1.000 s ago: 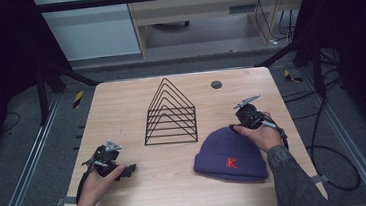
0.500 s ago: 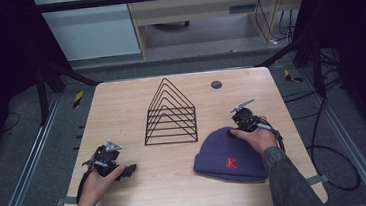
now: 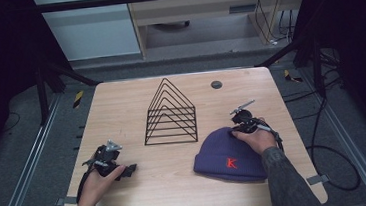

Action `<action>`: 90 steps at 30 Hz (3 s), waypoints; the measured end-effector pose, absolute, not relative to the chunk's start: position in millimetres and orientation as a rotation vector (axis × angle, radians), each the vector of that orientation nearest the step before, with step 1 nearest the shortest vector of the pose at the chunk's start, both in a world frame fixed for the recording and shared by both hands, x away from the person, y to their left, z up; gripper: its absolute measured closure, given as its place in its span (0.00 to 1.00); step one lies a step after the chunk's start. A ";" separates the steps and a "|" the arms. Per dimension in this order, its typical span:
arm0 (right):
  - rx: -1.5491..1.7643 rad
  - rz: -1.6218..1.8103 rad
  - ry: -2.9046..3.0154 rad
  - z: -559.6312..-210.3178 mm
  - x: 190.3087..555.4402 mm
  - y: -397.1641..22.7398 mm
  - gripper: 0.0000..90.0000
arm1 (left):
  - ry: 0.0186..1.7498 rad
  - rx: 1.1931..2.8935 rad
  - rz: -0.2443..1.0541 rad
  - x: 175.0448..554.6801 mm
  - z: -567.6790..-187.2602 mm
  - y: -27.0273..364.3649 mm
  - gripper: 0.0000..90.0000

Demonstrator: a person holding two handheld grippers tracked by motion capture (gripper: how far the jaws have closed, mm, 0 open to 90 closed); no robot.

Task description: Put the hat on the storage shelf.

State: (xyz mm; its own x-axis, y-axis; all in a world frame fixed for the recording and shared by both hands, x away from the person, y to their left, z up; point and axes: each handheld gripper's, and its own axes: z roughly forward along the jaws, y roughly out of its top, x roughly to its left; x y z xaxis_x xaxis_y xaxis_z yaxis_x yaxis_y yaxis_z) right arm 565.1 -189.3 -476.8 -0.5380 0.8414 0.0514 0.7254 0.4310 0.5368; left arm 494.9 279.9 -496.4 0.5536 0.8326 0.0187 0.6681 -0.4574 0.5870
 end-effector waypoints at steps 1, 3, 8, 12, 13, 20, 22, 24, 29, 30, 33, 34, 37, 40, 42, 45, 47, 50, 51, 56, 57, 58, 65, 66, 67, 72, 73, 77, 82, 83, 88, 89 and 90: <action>1.366 0.762 2.465 -476.4 564.8 -189.4 0.82 | 1.205 2.265 0.415 494.9 -496.4 279.9 0.00; 1.350 0.760 2.464 -476.1 563.6 -189.1 0.87 | 1.205 2.265 0.415 494.9 -496.4 279.9 0.00; 1.318 0.767 2.468 -472.9 561.3 -190.3 0.90 | 1.206 2.265 0.415 494.9 -496.4 279.7 0.00; 1.292 0.811 2.455 -464.1 556.1 -192.6 0.90 | 1.207 2.264 0.414 495.0 -496.4 279.5 0.00; 1.283 0.818 2.454 -460.9 554.0 -192.9 0.90 | 1.206 2.265 0.414 495.1 -496.4 279.6 0.00; 1.179 0.928 2.435 -429.7 531.4 -193.2 0.90 | 1.190 2.265 0.410 495.5 -496.7 279.5 0.00; 1.163 0.939 2.432 -426.3 528.4 -192.8 0.90 | 1.182 2.270 0.411 495.7 -496.0 279.2 0.00; 1.124 0.961 2.429 -419.7 523.0 -192.6 0.91 | 1.178 2.267 0.409 495.6 -495.3 278.2 0.03; 1.056 1.013 2.418 -402.8 510.2 -192.1 0.91 | 1.169 2.268 0.414 496.0 -494.1 278.0 0.03; 1.041 1.025 2.415 -399.3 507.7 -192.1 0.91 | 1.174 2.263 0.416 495.9 -493.8 278.4 0.03; 1.006 1.042 2.408 -387.5 499.5 -192.4 0.91 | 1.175 2.262 0.421 496.1 -492.2 280.0 0.04; 0.997 1.047 2.405 -384.9 497.9 -192.4 0.91 | 1.180 2.251 0.420 495.8 -491.8 280.1 0.04; 0.973 1.069 2.395 -374.4 491.7 -193.1 0.91 | 1.177 2.242 0.431 495.7 -490.9 281.0 0.04; 0.942 1.081 2.384 -364.5 487.7 -193.2 0.91 | 1.173 2.242 0.434 495.6 -490.5 281.2 0.05; 0.913 1.092 2.376 -355.4 486.5 -192.2 0.91 | 1.173 2.237 0.430 495.1 -489.9 280.8 0.05; 0.889 1.099 2.367 -346.5 486.7 -191.1 0.91 | 1.157 2.226 0.432 494.1 -487.8 280.0 0.05; 0.881 1.099 2.364 -343.1 487.0 -190.8 0.91 | 1.143 2.218 0.432 493.1 -485.7 279.4 0.05; 0.857 1.110 2.336 -329.1 489.7 -191.1 0.91 | 1.121 2.196 0.432 490.9 -480.9 278.5 0.06; 0.852 1.112 2.332 -325.4 490.4 -191.6 0.91 | 1.110 2.184 0.437 489.5 -478.2 277.9 0.07; 0.840 1.120 2.297 -309.9 493.1 -194.8 0.91 | 1.011 2.095 0.453 481.3 -455.5 270.3 0.07; 0.836 1.121 2.287 -306.0 494.3 -196.0 0.91 | 0.996 2.083 0.461 480.3 -449.9 269.0 0.07; 0.838 1.124 2.277 -302.0 495.2 -197.0 0.91 | 0.990 2.061 0.460 479.7 -443.9 268.2 0.08; 0.812 1.142 2.223 -268.9 502.1 -196.7 0.91 | 0.905 1.995 0.430 477.4 -398.3 260.3 0.08; 0.807 1.146 2.216 -263.4 502.3 -195.2 0.91 | 0.894 1.998 0.429 477.7 -391.3 258.5 0.08; 0.796 1.149 2.210 -257.9 502.7 -193.3 0.91 | 0.882 2.000 0.436 478.2 -383.9 256.6 0.08; 0.760 1.163 2.178 -233.5 505.1 -183.2 0.91 | 0.853 1.970 0.407 484.6 -351.6 246.8 0.07; 0.751 1.165 2.167 -228.2 506.2 -180.9 0.91 | 0.852 1.962 0.397 486.4 -347.6 244.4 0.07; 0.739 1.182 2.139 -216.2 508.8 -175.5 0.91 | 0.846 1.956 0.389 493.7 -335.5 233.5 0.07; 0.731 1.223 2.132 -206.4 514.0 -168.4 0.91 | 0.811 1.973 0.385 502.7 -318.9 223.6 0.07; 0.726 1.223 2.131 -204.4 514.9 -166.5 0.91 | 0.803 1.980 0.391 505.2 -315.2 221.4 0.07; 0.698 1.248 2.119 -190.7 519.1 -153.7 0.91 | 0.763 1.999 0.399 516.3 -299.3 211.3 0.07; 0.692 1.254 2.116 -187.3 519.9 -150.2 0.91 | 0.760 1.999 0.398 517.1 -297.9 210.5 0.07; 0.686 1.262 2.111 -183.4 521.1 -146.0 0.91 | 0.757 1.996 0.400 517.7 -296.7 210.1 0.07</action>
State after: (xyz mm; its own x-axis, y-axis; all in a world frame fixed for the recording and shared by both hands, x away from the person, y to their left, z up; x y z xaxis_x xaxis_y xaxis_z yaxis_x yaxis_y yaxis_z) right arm 521.1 -146.0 -183.4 -0.7001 0.6808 -0.2154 0.1326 0.4203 0.8976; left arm 517.7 210.1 -296.7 0.7566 0.6535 -0.0229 0.3499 -0.3750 0.8584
